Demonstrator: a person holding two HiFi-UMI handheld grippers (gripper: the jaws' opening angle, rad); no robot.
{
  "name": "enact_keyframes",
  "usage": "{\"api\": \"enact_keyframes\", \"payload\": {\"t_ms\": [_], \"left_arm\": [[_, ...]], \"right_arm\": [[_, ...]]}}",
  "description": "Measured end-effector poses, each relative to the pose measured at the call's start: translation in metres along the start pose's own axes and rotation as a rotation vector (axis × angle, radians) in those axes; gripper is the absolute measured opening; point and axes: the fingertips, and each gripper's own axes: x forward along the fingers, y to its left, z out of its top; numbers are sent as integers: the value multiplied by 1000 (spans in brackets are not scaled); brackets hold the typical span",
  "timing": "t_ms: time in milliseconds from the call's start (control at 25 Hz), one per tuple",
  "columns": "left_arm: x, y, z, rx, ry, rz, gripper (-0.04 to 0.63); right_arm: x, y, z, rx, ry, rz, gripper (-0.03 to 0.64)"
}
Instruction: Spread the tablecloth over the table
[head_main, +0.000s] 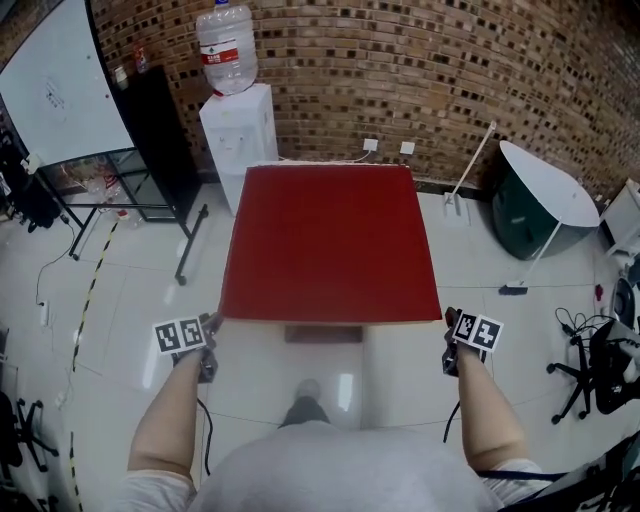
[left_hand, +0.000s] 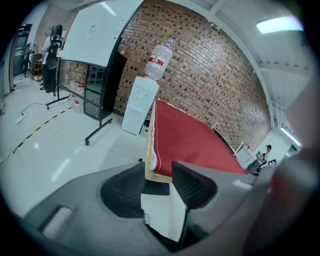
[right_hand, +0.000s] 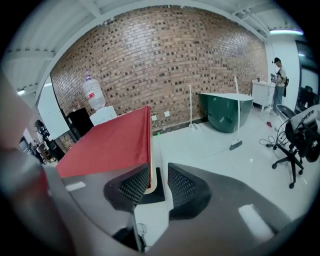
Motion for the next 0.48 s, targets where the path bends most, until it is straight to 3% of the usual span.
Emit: {"api": "enact_keyframes", "payload": {"t_ms": [120,160,280,480], "left_arm": [[-30,-32,5,10,-68,-112,156],[-41,-49,5,20,-91,-161,120],[-79,-105,-2,74,-149,-287,2],[-143,-202,-39,204,-145,-511,2]], "right_arm": [[-36,27,9,-107,-44,94,31],[-48,47,5,-156,-39,152,-1],[-88,120,-19,-256,9,378,0],[-174,235,-73,-315,86,739,0]]}}
